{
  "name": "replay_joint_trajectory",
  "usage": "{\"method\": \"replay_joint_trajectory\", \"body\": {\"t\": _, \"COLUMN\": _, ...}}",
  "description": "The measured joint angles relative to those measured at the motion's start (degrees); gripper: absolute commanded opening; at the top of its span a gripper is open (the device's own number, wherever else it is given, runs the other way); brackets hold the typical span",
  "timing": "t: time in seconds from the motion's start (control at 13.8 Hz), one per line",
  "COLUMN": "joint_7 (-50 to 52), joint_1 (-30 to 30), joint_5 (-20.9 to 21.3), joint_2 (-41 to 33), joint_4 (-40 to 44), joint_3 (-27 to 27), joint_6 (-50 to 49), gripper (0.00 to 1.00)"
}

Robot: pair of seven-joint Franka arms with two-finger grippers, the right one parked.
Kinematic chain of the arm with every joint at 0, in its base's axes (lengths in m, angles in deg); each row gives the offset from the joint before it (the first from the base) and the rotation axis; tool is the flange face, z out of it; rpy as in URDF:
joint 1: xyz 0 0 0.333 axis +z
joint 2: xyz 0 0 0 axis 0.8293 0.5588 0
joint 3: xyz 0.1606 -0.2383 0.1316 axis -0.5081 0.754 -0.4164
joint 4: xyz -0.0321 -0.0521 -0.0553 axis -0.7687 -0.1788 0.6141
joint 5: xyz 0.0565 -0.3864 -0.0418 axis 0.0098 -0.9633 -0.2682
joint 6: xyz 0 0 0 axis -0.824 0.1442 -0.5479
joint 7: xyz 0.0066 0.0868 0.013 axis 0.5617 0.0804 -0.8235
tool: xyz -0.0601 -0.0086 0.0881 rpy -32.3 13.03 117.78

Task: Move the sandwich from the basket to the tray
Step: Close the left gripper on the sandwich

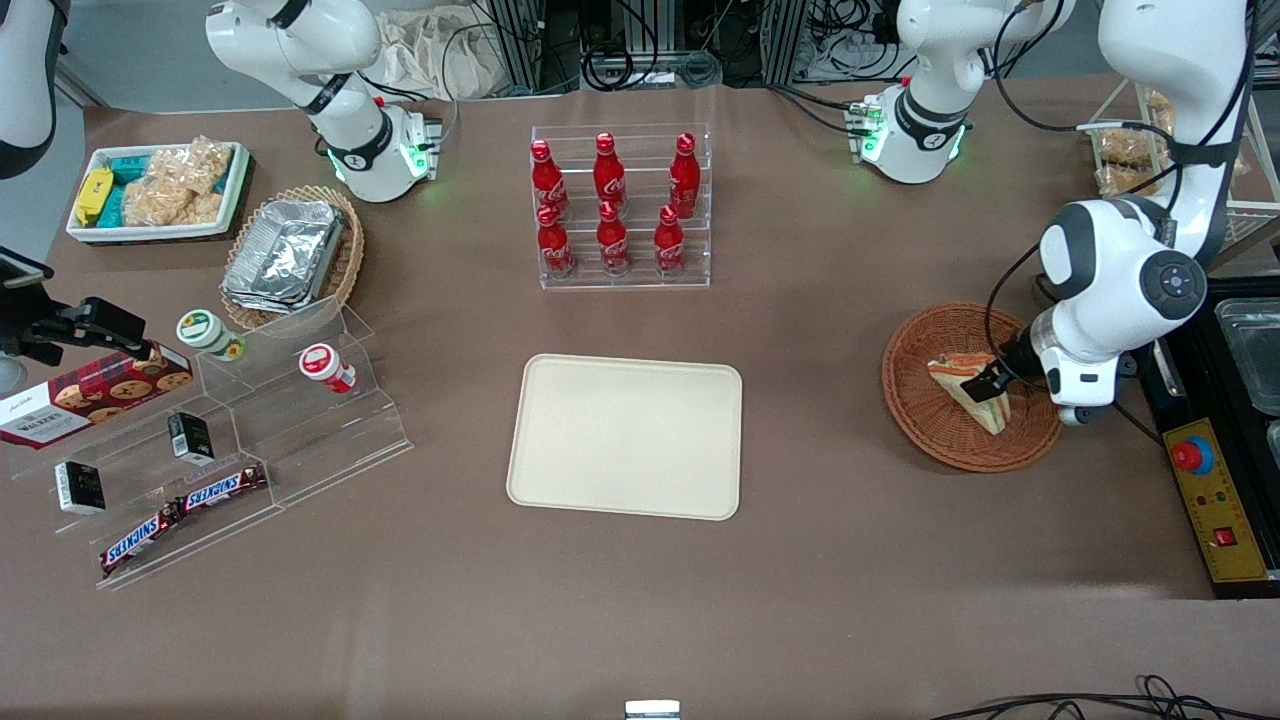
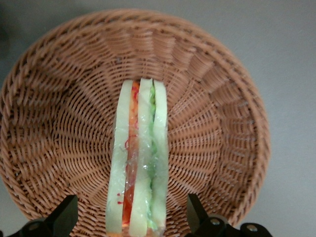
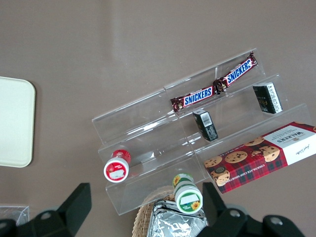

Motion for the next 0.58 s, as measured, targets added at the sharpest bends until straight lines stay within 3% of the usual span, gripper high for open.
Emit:
{"method": "replay_joint_trajectory", "body": {"t": 0.29, "joint_7": 0.0, "joint_1": 0.0, "joint_5": 0.2, "joint_2": 3.0, "joint_4": -0.1, "joint_3": -0.1, "joint_6": 2.0, "gripper": 0.39}}
{"method": "replay_joint_trajectory", "body": {"t": 0.36, "joint_7": 0.0, "joint_1": 0.0, "joint_5": 0.4, "joint_2": 3.6, "joint_4": 0.0, "joint_3": -0.1, "joint_6": 2.7, "gripper": 0.03}}
{"method": "replay_joint_trajectory", "body": {"t": 0.58, "joint_7": 0.2, "joint_1": 0.0, "joint_5": 0.9, "joint_2": 4.6, "joint_4": 0.5, "joint_3": -0.1, "joint_6": 3.3, "gripper": 0.0}}
